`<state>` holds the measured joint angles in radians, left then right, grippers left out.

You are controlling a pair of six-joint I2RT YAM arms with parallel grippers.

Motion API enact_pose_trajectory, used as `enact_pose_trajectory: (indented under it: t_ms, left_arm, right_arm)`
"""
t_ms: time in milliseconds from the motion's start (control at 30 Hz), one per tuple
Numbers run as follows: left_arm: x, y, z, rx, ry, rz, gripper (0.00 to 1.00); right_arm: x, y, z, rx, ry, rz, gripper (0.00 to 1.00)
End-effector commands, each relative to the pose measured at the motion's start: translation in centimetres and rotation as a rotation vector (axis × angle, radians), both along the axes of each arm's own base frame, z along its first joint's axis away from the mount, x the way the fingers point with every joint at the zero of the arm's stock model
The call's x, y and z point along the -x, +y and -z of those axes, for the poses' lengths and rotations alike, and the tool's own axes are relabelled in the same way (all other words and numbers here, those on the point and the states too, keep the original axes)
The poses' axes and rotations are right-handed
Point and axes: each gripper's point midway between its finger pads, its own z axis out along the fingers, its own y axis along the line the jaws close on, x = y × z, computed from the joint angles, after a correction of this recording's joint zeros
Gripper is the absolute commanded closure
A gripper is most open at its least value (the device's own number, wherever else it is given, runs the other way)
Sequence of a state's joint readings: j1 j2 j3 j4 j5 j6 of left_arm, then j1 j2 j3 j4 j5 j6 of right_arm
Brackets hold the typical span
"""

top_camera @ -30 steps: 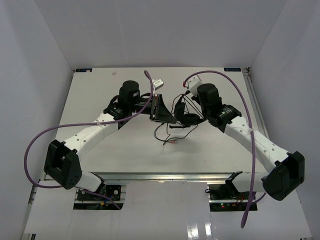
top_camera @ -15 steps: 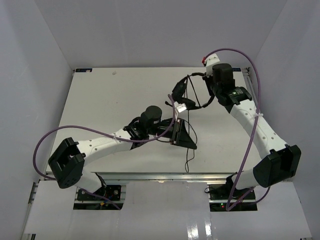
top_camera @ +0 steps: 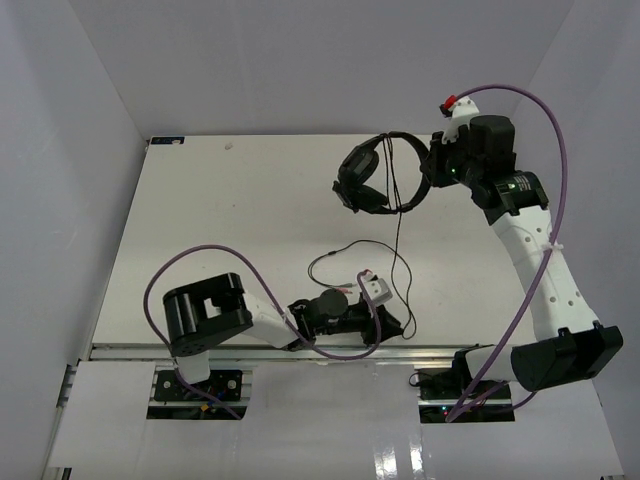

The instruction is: Wrap the headphones

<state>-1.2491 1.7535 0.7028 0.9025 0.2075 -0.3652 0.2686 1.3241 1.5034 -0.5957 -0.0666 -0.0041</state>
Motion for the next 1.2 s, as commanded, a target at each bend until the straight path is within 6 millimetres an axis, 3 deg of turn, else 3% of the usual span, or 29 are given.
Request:
enact_pose_trajectory:
  t_ms: [0, 33, 200, 367, 467, 567, 767, 867, 1000, 1167]
  left_arm:
    - [-2.6, 1.8, -1.8, 0.171, -0.235, -0.141, 0.72]
    - [-2.8, 2.9, -0.3, 0.143, -0.239, -0.166, 0.74]
    - [-5.0, 4.4, 1.4, 0.079, -0.277, -0.258, 0.78]
    - [-5.8, 5.0, 0.7, 0.100, -0.302, -0.291, 0.81]
    - [-5.3, 5.9, -0.3, 0.130, -0.320, -0.290, 0.66]
    - [-4.3, 7.3, -1.0, 0.107, -0.362, -0.294, 0.35]
    - [-4.4, 9.8, -2.4, 0.096, -0.395, -0.366, 0.27]
    - [-4.6, 9.0, -2.6, 0.107, -0.414, -0.360, 0.25]
    - [-4.4, 5.4, -3.4, 0.143, -0.450, -0.286, 0.23]
    - [-7.1, 3.9, -2.0, 0.101, -0.443, -0.386, 0.20]
  right_arm:
    - [2.8, 0.8, -7.7, -0.175, -0.137, -0.078, 0.92]
    - [3.1, 0.8, -8.0, -0.188, -0.139, -0.083, 0.92]
    - [5.6, 1.5, -9.0, -0.266, -0.139, -0.189, 0.92]
    - [7.2, 1.7, -9.9, -0.289, -0.166, -0.239, 0.92]
    - [7.2, 1.2, -10.2, -0.275, -0.184, -0.214, 0.92]
    - [7.1, 0.9, -10.0, -0.263, -0.185, -0.202, 0.92]
    - [7.1, 1.3, -9.8, -0.269, -0.177, -0.222, 0.92]
    - [7.2, 1.5, -9.5, -0.273, -0.170, -0.235, 0.92]
    - [7.3, 1.6, -9.4, -0.273, -0.169, -0.244, 0.92]
    - [7.6, 1.6, -9.5, -0.272, -0.173, -0.252, 0.92]
